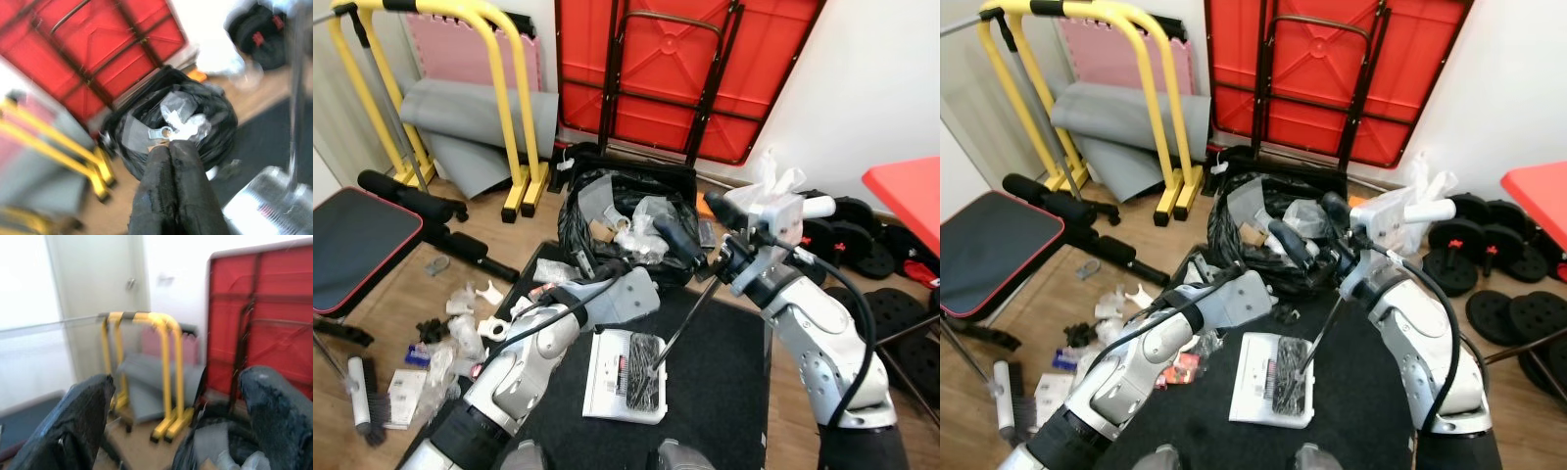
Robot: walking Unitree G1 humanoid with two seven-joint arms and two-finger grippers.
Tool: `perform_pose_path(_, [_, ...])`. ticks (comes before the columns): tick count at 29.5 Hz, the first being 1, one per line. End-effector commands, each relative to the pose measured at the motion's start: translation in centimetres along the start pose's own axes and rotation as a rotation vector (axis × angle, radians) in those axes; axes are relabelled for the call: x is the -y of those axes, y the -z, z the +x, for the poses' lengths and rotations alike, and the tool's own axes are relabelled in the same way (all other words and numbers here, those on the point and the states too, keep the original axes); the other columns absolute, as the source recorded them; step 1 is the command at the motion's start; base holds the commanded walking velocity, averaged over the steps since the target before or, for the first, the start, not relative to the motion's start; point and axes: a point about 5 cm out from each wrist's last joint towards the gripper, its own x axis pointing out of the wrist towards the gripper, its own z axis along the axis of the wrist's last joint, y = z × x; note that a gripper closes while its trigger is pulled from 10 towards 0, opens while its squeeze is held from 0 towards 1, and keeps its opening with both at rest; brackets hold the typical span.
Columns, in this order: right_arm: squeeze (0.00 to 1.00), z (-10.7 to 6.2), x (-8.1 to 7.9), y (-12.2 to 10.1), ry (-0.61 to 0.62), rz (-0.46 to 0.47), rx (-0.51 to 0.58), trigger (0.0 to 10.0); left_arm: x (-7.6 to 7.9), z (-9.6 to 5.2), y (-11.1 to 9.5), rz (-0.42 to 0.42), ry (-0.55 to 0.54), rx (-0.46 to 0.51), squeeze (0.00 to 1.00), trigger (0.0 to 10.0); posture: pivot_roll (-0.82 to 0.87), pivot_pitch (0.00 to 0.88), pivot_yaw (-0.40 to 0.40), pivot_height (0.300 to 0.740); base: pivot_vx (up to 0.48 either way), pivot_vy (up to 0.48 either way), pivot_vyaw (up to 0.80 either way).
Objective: Sweep floor
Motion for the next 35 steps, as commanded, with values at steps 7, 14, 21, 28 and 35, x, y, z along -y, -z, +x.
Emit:
perform_pose_path(7, [0.00, 0.1, 0.2, -0.3, 0.016, 0.043, 0.032, 10.0, -4.5, -0.4, 1.1, -0.638, -0.267, -0.035, 0.00, 10.0, -0.18, 0.035, -0.139, 0.740, 0.000, 0.000, 0.00])
perform_pose_path(14, [0.00, 0.1, 0.0, 0.4, 0.019, 0.039, 0.005, 10.0, -4.5, -0.6, 1.0, -0.724, -0.261, 0.054, 0.00, 10.0, -0.18, 0.037, -0.138, 0.740, 0.000, 0.000, 0.00])
perform_pose_path(21, [0.00, -0.8, -0.3, 3.5, 0.044, -0.016, -0.140, 10.0, -3.5, -1.6, 1.9, -0.616, -0.191, -0.013, 0.00, 10.0, -0.18, 0.045, -0.134, 0.740, 0.000, 0.000, 0.00])
perform_pose_path(28, [0.00, -1.4, -0.3, 4.5, 0.053, -0.054, -0.210, 10.0, -3.0, -1.8, 1.9, -0.652, -0.157, -0.056, 0.00, 10.0, -0.18, 0.052, -0.129, 0.740, 0.000, 0.000, 0.00])
perform_pose_path(35, [0.00, -1.5, 0.2, 5.2, 0.119, -0.071, -0.255, 10.0, -3.0, -1.5, 2.0, -0.633, -0.131, -0.054, 0.00, 10.0, -0.17, 0.054, -0.129, 0.740, 0.000, 0.000, 0.00])
